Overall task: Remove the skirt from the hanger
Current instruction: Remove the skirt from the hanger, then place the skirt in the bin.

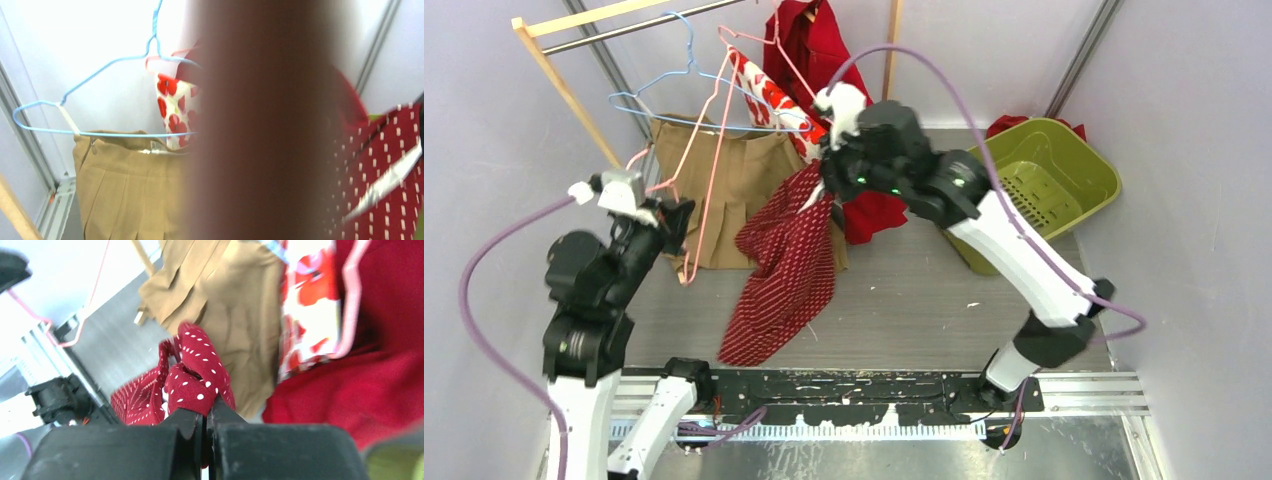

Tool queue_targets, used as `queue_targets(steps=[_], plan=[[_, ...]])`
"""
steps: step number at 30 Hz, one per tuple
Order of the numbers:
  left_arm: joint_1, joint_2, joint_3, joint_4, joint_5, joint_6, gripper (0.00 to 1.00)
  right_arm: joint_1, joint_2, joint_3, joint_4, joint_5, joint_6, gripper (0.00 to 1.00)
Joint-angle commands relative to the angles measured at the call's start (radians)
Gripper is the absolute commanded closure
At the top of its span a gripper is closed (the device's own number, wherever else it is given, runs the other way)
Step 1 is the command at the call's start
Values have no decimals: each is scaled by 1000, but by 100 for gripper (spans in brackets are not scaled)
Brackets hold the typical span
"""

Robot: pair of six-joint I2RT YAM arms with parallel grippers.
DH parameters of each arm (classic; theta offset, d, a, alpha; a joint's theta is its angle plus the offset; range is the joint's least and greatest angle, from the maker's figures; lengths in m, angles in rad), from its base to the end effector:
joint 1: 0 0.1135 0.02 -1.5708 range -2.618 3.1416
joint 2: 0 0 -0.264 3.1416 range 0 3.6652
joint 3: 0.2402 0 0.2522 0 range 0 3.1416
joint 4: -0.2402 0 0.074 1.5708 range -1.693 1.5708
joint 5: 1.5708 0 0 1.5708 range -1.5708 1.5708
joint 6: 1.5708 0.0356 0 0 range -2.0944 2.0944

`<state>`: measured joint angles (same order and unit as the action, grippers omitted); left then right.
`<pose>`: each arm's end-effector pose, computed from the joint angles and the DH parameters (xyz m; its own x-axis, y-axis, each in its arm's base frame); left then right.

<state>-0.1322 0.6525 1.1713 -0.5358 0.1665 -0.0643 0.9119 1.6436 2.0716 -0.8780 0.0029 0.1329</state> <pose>0.1006 -0.0193 0.4455 -0.0357 -0.0592 -0.9976 0.2926 0.9539 -0.0670 0.2057 0.2655 0.4854 -0.3685 -0.2595 -0.8927 -0.7468 0.6545 0.1181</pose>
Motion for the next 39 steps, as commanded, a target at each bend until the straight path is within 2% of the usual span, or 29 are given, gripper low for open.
queue_targets(steps=[1, 7, 9, 13, 16, 20, 27, 31, 35, 39], plan=[[-7, -103, 52, -150, 73, 19, 100, -11, -157, -38, 109, 223, -159, 99], [-7, -161, 60, -284, 10, 32, 100, -19, -185, -10, 205, 507, -269, 99], [-7, -181, 70, -333, -33, 39, 100, -30, -192, 7, 291, 595, -342, 99], [-7, -188, 128, -416, -88, 69, 100, -122, -159, 98, 441, 743, -456, 99], [-7, -181, 161, -457, -92, 75, 100, -215, -100, 214, 476, 762, -478, 99], [-7, -205, 164, -480, -105, 70, 100, -337, -73, 250, 626, 803, -570, 99], [-7, -219, 162, -508, -115, 60, 100, -574, -40, 333, 747, 795, -565, 99], [-7, -211, 162, -502, -124, 64, 100, -691, -3, 362, 728, 759, -500, 99], [-7, -198, 157, -496, -130, 65, 100, -799, 44, 356, 653, 705, -361, 99], [-7, -188, 147, -486, -147, 68, 100, -842, 93, 306, 590, 652, -273, 99]])
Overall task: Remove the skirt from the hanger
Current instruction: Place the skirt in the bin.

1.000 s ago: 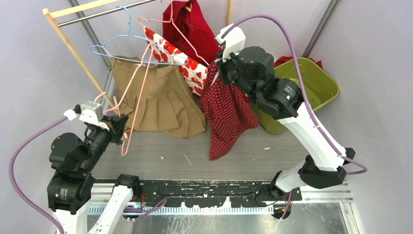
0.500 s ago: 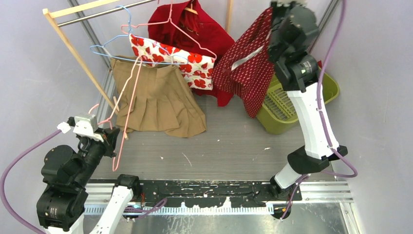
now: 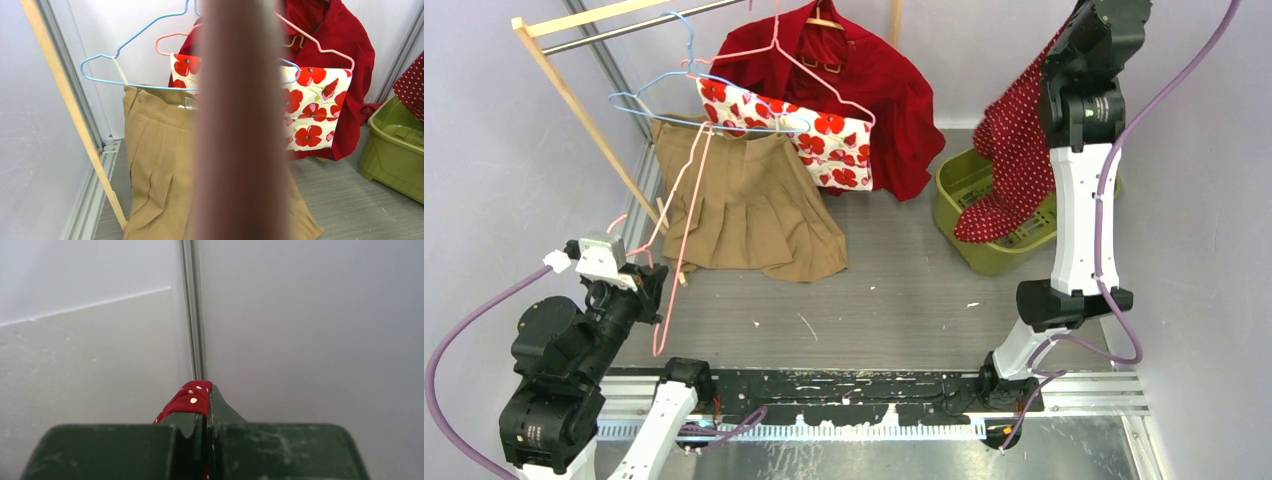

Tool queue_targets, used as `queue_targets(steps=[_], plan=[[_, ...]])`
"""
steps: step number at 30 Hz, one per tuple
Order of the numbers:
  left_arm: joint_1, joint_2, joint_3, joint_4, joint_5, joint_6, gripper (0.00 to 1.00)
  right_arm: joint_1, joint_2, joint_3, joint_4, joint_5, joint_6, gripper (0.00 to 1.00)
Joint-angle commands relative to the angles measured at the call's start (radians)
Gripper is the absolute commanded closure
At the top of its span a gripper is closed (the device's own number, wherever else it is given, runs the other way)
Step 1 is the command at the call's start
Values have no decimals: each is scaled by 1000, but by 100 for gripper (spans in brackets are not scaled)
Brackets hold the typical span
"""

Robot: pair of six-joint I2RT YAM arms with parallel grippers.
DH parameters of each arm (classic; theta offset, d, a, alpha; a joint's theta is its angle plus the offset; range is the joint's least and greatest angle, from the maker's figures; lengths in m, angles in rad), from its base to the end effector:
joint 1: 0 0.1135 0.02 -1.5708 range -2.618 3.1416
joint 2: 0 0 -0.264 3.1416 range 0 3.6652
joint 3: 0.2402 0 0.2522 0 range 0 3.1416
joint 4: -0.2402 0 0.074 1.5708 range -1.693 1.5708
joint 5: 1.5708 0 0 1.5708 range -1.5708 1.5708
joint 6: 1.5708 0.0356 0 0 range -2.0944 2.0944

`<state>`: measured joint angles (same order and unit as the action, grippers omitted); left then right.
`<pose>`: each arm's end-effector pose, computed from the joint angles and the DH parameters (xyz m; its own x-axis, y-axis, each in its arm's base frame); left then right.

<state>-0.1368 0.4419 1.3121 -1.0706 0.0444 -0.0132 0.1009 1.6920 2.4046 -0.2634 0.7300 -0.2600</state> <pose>0.0006 -0.0017 0.4305 -0.1995 0.0142 -0.9798 0.1767 0.9840 -0.0218 0.2895 0.0055 0.6248 0.2832 -0.1639 -0.9450 0.6161 0.7862 0.0483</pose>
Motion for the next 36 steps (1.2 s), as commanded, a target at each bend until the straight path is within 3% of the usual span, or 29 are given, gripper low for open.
queue_targets(steps=[1, 7, 11, 12, 13, 18, 21, 24, 25, 29, 36], plan=[[-3, 26, 8, 50, -27, 16, 100, -32, 53, -56, -28, -78, 122, 99], [-3, 55, 5, 60, -35, 13, 100, -36, 13, -361, -42, -111, 268, 99], [-3, 69, -8, 75, -38, 14, 100, -29, -118, -683, -80, -159, 649, 99], [-3, 80, -13, 89, -37, 16, 100, 7, -217, -906, -77, -90, 790, 99], [-2, 87, -11, 91, -34, 20, 100, 20, -251, -980, -94, -55, 844, 99], [-3, 129, 17, 87, -44, 47, 100, 40, -351, -1198, -219, 69, 1017, 99], [-2, 141, 12, 114, -53, 36, 100, 39, -337, -1187, -204, 75, 966, 95], [-2, 152, 12, 132, -48, 18, 100, 39, -287, -1076, -205, 79, 876, 45], [-3, 150, 10, 136, -45, 17, 100, 40, -270, -1028, -207, 93, 824, 36], [-2, 118, -15, 147, -58, 21, 100, 42, -232, -877, -150, 168, 672, 19], [-2, 71, -2, 90, -108, 8, 100, 70, -129, -680, -57, 67, 562, 10]])
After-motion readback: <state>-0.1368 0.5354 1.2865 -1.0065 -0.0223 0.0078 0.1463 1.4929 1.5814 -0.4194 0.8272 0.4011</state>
